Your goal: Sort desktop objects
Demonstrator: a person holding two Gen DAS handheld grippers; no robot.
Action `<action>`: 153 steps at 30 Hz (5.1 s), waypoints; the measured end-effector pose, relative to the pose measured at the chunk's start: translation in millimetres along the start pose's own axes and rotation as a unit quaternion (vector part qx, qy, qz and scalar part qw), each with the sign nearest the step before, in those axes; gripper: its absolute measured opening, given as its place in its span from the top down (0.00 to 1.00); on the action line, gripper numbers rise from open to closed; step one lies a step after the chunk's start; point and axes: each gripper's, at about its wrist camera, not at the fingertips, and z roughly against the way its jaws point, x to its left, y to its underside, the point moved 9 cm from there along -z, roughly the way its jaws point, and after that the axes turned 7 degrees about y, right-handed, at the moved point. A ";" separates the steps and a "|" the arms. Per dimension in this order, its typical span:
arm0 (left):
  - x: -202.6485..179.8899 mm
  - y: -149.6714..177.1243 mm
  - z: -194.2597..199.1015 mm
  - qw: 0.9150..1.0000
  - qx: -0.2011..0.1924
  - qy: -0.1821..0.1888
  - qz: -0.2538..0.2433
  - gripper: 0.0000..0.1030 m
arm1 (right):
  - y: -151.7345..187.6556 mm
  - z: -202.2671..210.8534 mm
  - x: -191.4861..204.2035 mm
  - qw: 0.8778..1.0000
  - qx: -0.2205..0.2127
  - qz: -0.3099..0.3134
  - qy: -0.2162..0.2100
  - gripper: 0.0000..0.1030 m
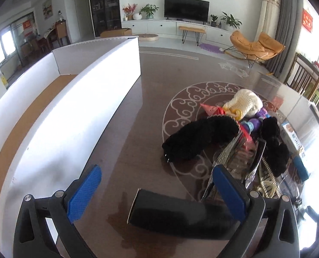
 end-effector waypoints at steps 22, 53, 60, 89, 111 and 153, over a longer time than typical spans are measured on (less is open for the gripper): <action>-35.4 62.2 62.4 0.994 -0.001 0.104 -0.026 0.00 | 0.1 0.0 0.0 1.000 0.000 0.000 0.000 0.00; -51.2 85.7 10.3 0.996 0.060 0.061 0.001 0.00 | 0.1 0.0 -0.1 1.000 0.000 0.000 0.000 0.00; -45.0 88.6 10.0 0.998 0.051 0.037 -0.006 0.00 | 0.1 0.2 0.0 1.000 0.000 0.000 0.000 0.00; -42.8 91.8 7.7 0.998 0.041 0.037 -0.009 0.00 | 0.1 0.2 0.1 1.000 0.000 0.000 0.000 0.00; -42.9 94.9 6.9 0.998 0.040 0.037 -0.009 0.00 | 0.1 0.1 0.0 1.000 0.000 0.000 0.000 0.00; -42.3 97.4 9.0 0.999 0.039 0.036 -0.008 0.00 | 0.1 0.3 0.0 1.000 0.000 0.000 0.000 0.00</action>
